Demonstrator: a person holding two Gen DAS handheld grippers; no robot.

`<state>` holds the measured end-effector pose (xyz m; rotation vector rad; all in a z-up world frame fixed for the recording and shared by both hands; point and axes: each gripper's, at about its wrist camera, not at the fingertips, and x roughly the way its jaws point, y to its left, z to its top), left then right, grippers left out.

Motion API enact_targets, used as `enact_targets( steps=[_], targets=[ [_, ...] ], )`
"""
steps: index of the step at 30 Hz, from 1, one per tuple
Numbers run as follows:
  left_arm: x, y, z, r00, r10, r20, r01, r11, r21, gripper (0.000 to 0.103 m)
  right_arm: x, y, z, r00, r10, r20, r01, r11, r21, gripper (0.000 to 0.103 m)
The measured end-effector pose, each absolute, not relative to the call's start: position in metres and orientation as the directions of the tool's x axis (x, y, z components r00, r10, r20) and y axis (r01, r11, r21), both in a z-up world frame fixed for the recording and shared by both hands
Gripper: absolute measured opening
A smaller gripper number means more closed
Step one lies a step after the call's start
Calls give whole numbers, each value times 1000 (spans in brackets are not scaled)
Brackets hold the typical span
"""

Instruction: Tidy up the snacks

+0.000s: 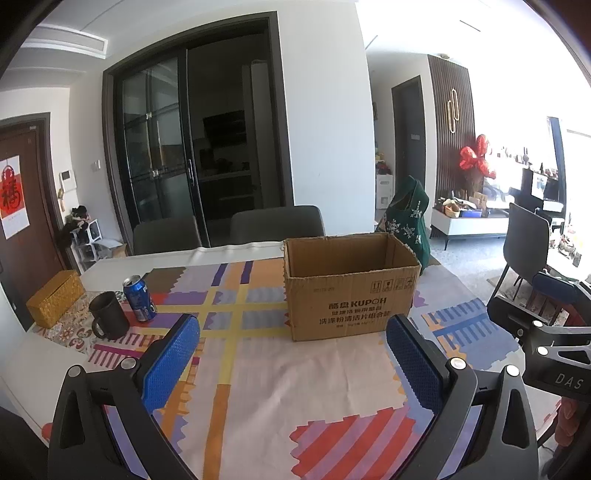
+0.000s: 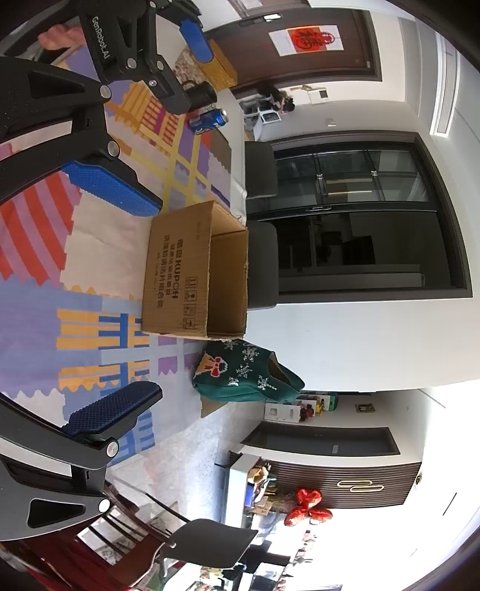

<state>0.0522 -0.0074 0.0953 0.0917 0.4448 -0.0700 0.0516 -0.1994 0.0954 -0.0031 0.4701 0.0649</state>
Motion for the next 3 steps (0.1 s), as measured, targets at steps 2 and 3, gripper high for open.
enact_targets(
  steps=[2,3],
  targets=[
    [54,-7,94,898,-48,-437,88,994,72,103,53,-199,95,888,62,-455,-64,998,11,92],
    [54,-7,94,897,-48,-440,88,994,71,103,52,-199,95,888,61,-456,-63,998,12,92]
  ],
)
